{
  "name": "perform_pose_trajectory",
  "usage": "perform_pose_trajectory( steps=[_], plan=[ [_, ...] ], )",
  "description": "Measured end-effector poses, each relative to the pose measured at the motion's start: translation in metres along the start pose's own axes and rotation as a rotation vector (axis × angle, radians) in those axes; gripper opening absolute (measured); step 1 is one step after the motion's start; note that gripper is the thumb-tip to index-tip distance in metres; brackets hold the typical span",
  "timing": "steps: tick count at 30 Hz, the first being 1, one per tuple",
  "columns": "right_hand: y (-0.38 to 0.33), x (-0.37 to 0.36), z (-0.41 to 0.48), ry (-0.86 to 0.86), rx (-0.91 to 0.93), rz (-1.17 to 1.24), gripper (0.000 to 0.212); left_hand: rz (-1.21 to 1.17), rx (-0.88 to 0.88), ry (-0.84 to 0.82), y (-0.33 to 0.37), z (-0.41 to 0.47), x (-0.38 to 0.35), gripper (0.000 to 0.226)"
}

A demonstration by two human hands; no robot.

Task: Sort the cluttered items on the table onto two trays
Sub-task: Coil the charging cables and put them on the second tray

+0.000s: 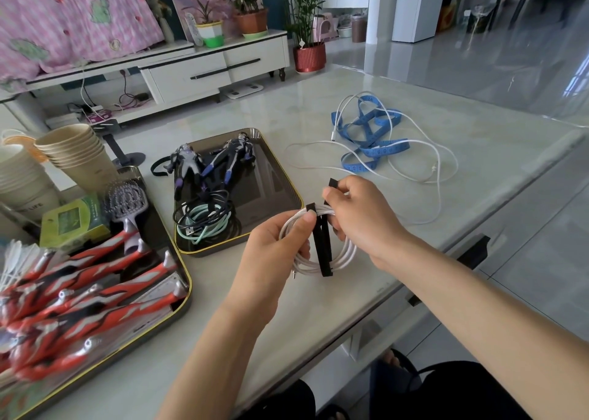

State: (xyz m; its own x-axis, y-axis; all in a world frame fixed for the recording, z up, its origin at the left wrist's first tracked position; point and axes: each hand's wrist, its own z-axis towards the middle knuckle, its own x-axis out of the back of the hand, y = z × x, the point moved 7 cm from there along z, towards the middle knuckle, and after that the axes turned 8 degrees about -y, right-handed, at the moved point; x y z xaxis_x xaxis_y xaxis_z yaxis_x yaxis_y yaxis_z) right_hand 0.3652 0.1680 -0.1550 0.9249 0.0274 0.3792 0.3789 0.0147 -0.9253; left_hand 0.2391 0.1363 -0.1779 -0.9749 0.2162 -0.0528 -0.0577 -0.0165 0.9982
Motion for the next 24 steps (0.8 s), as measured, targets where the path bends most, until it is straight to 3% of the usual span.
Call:
perform_pose_trajectory(
  steps=[6,12,21,24],
  plan=[
    [-0.001,-0.004,-0.001,-0.077,0.005,-0.047,0.016,0.064,-0.005,0.091,0.001,-0.002,0.004,0.018],
    [0.0,-0.006,0.0,-0.142,-0.027,-0.085,0.025,0.13,-0.054,0.123,0.008,-0.004,0.003,0.019],
    [-0.003,0.001,0.003,-0.063,0.045,-0.211,0.024,0.183,-0.031,0.115,0.01,-0.006,0.002,0.022],
    [0.002,0.002,0.004,-0.161,0.024,-0.053,0.024,0.211,0.03,0.036,0.005,-0.005,-0.002,0.021]
  ],
)
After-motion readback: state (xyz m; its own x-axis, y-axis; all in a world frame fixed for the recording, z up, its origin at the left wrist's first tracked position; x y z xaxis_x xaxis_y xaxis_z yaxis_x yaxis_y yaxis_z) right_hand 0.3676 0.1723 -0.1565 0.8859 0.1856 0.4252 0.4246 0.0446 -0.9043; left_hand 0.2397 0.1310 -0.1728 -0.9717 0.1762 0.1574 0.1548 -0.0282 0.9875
